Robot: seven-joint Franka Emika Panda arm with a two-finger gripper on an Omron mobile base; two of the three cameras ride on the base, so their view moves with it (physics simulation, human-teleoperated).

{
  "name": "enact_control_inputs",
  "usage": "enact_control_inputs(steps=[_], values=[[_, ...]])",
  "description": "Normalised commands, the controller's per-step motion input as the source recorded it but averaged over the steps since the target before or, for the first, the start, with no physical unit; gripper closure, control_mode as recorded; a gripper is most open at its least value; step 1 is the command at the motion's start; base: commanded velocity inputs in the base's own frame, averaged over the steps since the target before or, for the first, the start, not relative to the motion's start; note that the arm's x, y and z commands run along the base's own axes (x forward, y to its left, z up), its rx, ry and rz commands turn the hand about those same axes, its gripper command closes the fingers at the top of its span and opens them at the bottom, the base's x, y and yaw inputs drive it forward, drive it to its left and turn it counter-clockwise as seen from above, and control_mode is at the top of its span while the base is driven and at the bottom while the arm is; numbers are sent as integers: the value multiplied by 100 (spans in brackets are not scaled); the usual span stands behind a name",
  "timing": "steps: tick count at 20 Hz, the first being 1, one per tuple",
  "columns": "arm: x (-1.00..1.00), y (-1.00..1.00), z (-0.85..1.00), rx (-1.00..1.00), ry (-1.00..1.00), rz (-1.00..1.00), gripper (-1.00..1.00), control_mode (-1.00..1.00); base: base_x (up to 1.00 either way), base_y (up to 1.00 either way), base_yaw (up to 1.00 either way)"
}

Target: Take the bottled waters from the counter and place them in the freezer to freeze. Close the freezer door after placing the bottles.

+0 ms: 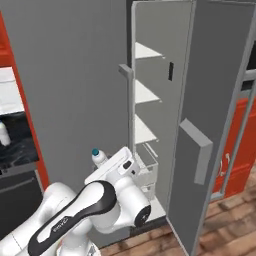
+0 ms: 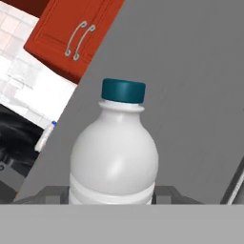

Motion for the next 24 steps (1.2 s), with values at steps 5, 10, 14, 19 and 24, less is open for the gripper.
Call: enact_control_inputs(steps=[5, 10, 14, 19, 24], values=[[0, 0, 0, 0, 0, 0, 100, 100, 50, -25, 28], [0, 0, 0, 0, 0, 0, 100, 100, 19, -83, 15], [0, 0, 0, 0, 0, 0, 100, 100, -26, -73, 4], [0, 0, 0, 0, 0, 0, 100, 100, 0, -19, 8], [0, 0, 0, 0, 0, 0, 100, 100, 28, -29, 9]])
